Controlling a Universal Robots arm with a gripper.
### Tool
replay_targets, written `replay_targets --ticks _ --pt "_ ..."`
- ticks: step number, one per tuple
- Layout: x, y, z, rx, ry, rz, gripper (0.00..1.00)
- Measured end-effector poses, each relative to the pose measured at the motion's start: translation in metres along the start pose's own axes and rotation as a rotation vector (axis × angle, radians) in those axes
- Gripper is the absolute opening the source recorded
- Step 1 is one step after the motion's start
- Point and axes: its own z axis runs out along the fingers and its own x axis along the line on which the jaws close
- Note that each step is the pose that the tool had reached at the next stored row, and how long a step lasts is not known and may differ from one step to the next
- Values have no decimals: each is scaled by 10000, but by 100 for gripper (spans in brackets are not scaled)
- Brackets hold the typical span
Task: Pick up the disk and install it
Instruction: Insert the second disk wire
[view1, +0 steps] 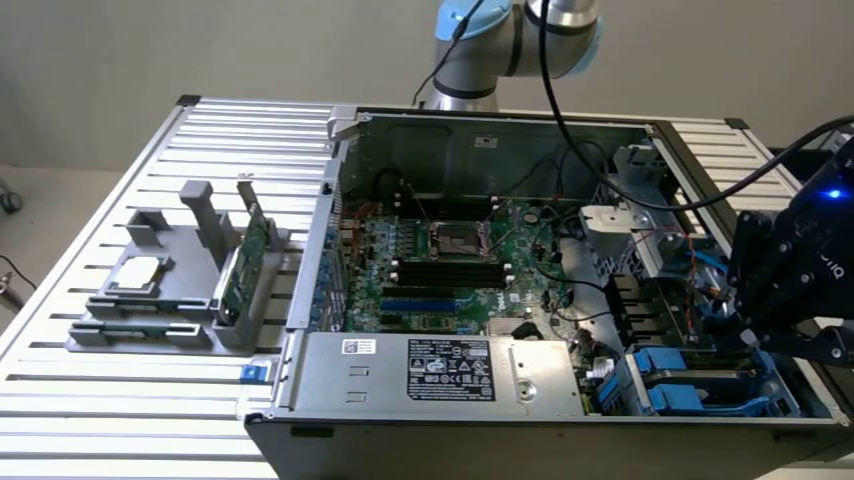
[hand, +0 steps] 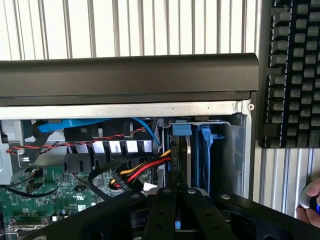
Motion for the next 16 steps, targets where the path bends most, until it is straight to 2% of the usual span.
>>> replay_targets --ticks 8,16 --pt "0 13 21 -3 1 0 11" --pt "0 24 60 -34 2 -1 11"
